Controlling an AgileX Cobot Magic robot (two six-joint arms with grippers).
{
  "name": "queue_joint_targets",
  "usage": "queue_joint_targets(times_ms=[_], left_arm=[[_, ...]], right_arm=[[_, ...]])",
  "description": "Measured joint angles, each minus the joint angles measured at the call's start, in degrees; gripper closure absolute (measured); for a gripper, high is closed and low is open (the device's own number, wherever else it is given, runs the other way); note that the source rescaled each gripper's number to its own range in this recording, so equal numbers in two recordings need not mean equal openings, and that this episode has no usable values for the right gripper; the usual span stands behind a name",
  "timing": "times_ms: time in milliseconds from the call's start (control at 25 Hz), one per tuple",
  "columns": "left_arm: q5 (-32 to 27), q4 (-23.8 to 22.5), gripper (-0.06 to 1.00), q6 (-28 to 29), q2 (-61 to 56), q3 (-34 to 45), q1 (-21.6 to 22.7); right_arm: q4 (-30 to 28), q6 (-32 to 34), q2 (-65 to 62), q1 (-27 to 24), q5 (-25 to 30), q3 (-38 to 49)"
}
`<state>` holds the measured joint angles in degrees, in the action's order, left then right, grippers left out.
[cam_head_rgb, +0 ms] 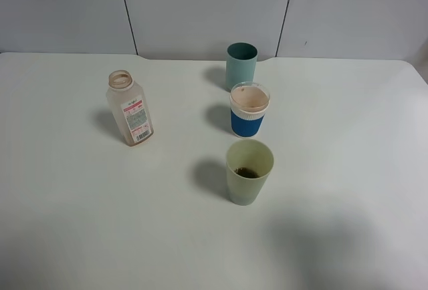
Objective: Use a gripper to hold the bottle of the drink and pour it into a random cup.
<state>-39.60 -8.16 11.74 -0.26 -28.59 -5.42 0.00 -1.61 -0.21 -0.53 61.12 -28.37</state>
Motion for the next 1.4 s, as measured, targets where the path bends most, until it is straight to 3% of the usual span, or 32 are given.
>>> queue_joint_targets(times_ms=[400,840,1400], left_arm=[[-16.5,2.0,0.10,-0.2,0.0,-3.4,0.0],[-20.7,2.0,0.10,-3.7,0.0,-0.4,0.0],[-20.8,3.0,0.10,-4.9,-0.1,-0.4,0.0]], right_arm=[[0.0,0.0,0.0,0.0,0.0,0.0],[0.0,0.0,0.0,0.0,0.0,0.0],[0.0,0.0,0.0,0.0,0.0,0.0]])
